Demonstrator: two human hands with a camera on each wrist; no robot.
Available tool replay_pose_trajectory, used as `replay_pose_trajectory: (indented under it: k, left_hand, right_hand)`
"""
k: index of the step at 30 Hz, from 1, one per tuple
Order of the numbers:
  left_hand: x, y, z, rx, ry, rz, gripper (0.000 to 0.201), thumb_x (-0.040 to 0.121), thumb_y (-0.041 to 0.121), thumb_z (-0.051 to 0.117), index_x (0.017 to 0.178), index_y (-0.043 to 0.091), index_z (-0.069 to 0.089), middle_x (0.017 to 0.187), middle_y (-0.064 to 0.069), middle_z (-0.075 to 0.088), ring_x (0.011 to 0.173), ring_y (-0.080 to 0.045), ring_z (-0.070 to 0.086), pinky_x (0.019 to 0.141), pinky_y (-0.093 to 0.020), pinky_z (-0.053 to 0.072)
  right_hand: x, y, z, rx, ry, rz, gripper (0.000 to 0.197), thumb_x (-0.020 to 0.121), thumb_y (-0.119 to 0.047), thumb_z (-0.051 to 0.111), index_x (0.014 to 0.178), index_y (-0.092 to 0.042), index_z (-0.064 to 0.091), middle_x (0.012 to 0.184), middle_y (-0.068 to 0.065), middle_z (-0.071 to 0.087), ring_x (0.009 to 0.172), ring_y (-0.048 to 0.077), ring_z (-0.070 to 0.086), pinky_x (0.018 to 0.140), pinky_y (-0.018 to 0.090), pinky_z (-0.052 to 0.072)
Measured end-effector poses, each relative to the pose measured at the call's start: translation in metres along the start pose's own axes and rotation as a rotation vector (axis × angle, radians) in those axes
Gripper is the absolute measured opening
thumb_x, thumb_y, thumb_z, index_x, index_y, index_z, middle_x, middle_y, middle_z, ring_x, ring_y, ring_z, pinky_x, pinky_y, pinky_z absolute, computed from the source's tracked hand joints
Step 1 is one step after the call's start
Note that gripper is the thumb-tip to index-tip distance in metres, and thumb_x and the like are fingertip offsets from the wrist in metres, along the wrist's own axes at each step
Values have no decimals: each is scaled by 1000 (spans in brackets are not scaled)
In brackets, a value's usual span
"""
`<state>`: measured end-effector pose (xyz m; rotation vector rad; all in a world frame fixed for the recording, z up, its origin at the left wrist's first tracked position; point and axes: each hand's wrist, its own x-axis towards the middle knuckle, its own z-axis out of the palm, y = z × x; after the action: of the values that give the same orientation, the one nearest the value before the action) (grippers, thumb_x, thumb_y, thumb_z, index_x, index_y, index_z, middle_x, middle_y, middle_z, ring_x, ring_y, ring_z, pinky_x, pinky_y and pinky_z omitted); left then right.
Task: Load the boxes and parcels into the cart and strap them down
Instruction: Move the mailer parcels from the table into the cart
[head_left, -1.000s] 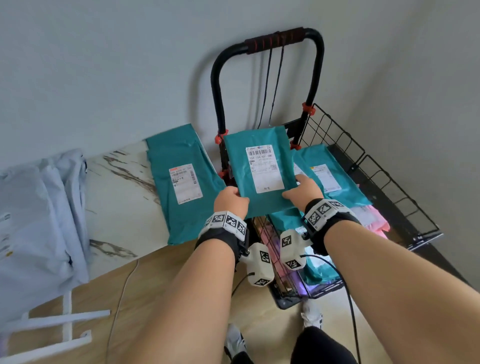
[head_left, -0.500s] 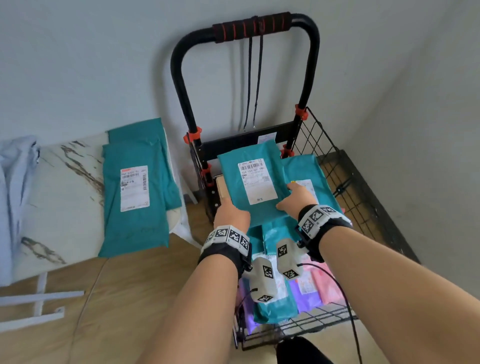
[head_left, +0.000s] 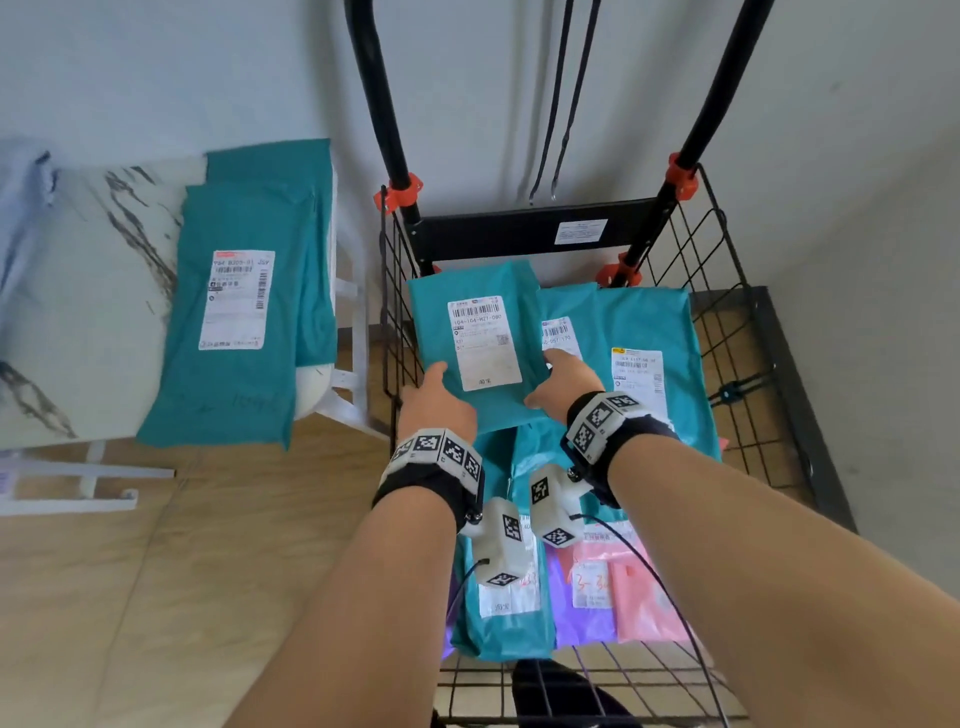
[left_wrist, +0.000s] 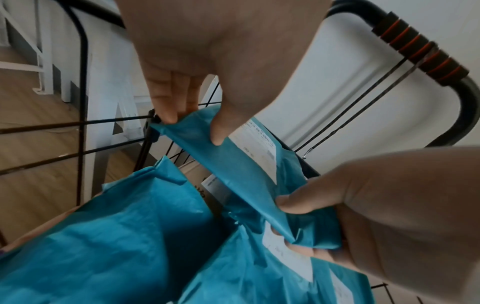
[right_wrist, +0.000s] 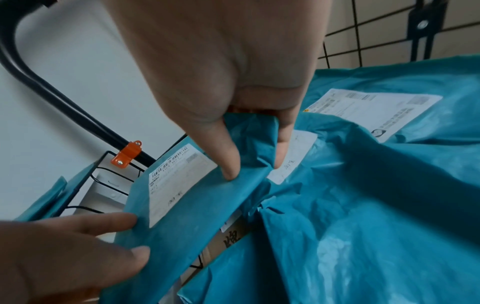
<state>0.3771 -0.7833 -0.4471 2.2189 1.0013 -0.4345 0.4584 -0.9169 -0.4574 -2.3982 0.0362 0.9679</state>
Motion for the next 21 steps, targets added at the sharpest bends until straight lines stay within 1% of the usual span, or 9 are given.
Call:
replay_pose_trajectory:
  k: [2,4,6,9,11,13,17,18,21]
  left_hand:
    - [0,-2,4,40,22,-30,62,89,7,41,146,31,27,136,-16,38,112,-33,53,88,-34,44]
    - [0,-2,11,85,38,-61,63,89,5,41,146,27,25,135,-16,36,113,-34,52,89,-37,44]
    - [0,-1,18,144,43,-86,63,88,8,45,145,22,24,134,-18,35,114,-35,51,93,-41,45]
    - [0,0,27,276,44,-121,68,86,19,53,146,16,20,135,-21,34,119,-37,45,100,-45,41]
    - [1,0,32,344,41,-139,72,86,23,54,148,15,17,137,-22,32,122,-36,43,104,-45,38]
    - [2,2,34,373,41,-135,67,87,22,53,146,14,21,136,-21,34,121,-36,44,104,-44,38]
    - [10,0,37,335,-48,-137,62,86,21,53,142,16,27,133,-20,36,119,-36,46,101,-44,41]
    - [12,-1,38,322,-65,-129,62,86,20,52,142,17,27,133,-20,36,119,-37,46,101,-45,42]
    - [16,-3,43,289,-94,-101,60,86,15,48,142,22,27,135,-20,34,120,-38,44,101,-48,42]
  right_hand:
    - [9,2,7,1,-14,-19,58,81,-8,62,137,-17,46,116,9,61,98,27,60,76,30,50]
    - [17,3,13,8,-32,-24,58,83,-6,57,139,-20,46,122,9,61,98,26,59,74,28,48]
    - [22,4,19,7,-55,-28,60,85,-3,54,142,-20,44,126,8,58,104,26,58,75,26,46]
    - [28,3,28,-14,-93,-34,53,85,-2,52,136,-16,50,114,9,61,98,27,60,73,28,46]
    - [31,2,33,-45,-113,-32,47,85,-4,53,131,-14,53,113,11,63,95,27,61,76,30,50]
    - [32,3,33,-121,-143,-33,39,88,-4,50,127,-10,54,113,12,62,93,27,59,79,31,50]
    - [37,10,27,-219,-140,-43,45,94,-10,46,139,-11,46,136,14,53,122,30,52,98,33,42]
    - [37,12,26,-231,-138,-44,45,94,-10,45,138,-11,47,136,14,53,120,30,53,97,33,42]
    - [41,19,25,-254,-144,-36,40,89,-2,45,127,-10,55,122,14,60,91,26,52,77,29,45]
